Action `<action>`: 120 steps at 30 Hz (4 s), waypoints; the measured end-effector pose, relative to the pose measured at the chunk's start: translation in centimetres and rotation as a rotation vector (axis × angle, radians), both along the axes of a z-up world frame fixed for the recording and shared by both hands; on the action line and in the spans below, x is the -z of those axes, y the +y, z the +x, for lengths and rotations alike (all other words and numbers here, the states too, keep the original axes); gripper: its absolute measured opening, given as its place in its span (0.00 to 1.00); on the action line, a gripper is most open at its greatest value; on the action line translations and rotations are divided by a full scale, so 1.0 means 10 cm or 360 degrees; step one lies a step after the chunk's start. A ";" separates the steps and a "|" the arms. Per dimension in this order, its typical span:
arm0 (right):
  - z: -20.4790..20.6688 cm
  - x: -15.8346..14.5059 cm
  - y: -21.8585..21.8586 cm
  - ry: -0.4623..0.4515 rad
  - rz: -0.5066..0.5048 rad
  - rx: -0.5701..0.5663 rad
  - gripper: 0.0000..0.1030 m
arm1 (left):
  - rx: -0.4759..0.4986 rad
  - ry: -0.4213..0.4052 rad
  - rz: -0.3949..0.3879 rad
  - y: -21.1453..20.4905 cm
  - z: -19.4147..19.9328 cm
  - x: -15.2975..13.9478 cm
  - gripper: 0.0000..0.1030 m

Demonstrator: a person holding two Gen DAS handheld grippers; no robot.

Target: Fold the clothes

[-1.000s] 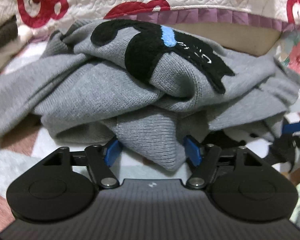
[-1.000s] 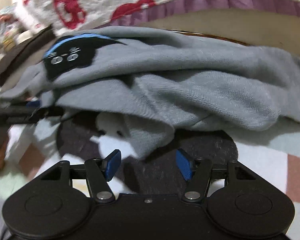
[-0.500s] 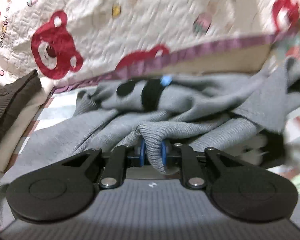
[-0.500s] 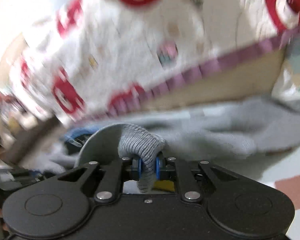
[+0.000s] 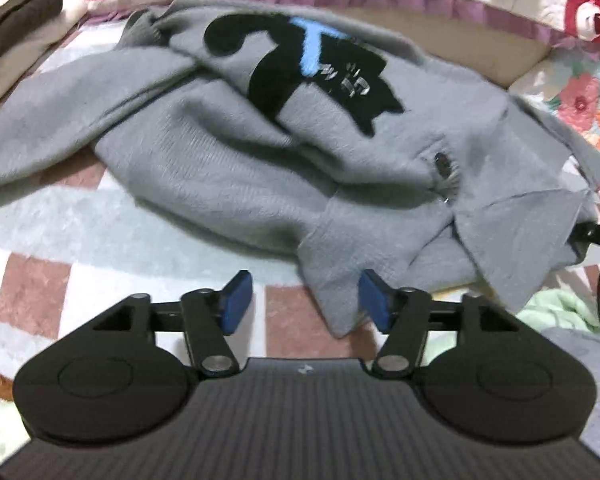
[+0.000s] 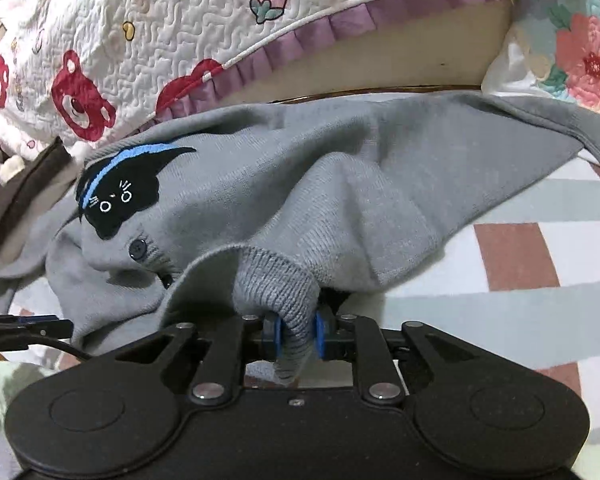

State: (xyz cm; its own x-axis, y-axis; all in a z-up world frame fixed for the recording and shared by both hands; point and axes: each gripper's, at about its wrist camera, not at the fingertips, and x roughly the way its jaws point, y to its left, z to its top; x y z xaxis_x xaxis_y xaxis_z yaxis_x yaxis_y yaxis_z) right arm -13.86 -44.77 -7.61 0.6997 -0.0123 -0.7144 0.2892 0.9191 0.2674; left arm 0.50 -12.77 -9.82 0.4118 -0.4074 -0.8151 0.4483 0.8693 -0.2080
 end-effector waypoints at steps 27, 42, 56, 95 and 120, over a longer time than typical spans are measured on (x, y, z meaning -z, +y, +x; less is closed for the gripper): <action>0.18 0.26 -0.14 0.0000 -0.0041 0.0053 0.22 | 0.0150 -0.0404 0.0332 -0.46 0.04 0.02 0.13; -0.47 -1.20 -0.03 -0.0352 0.0009 -0.0348 0.07 | 0.0087 -0.0637 0.0014 0.41 -0.67 -1.58 0.10; -0.33 -0.29 -0.01 -0.0017 0.0257 -0.0282 0.15 | 0.0097 -0.0119 0.0217 0.45 -0.73 -0.50 0.33; -0.09 0.32 -0.11 0.0204 0.0856 -0.0087 0.58 | 0.0593 -0.0112 0.0080 -1.00 -0.23 -0.40 0.62; -0.10 -0.10 -0.17 -0.0016 0.0763 -0.0232 0.58 | 0.0285 -0.0159 0.0146 -0.41 -0.15 -0.42 0.62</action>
State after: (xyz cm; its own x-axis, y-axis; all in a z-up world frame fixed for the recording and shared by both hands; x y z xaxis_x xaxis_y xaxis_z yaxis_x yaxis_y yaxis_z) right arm -14.84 -46.48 -6.58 0.6764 0.4143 -0.6089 0.1620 0.7228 0.6718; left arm -0.96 -16.87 -5.67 0.4200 -0.4072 -0.8111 0.6117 0.7872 -0.0784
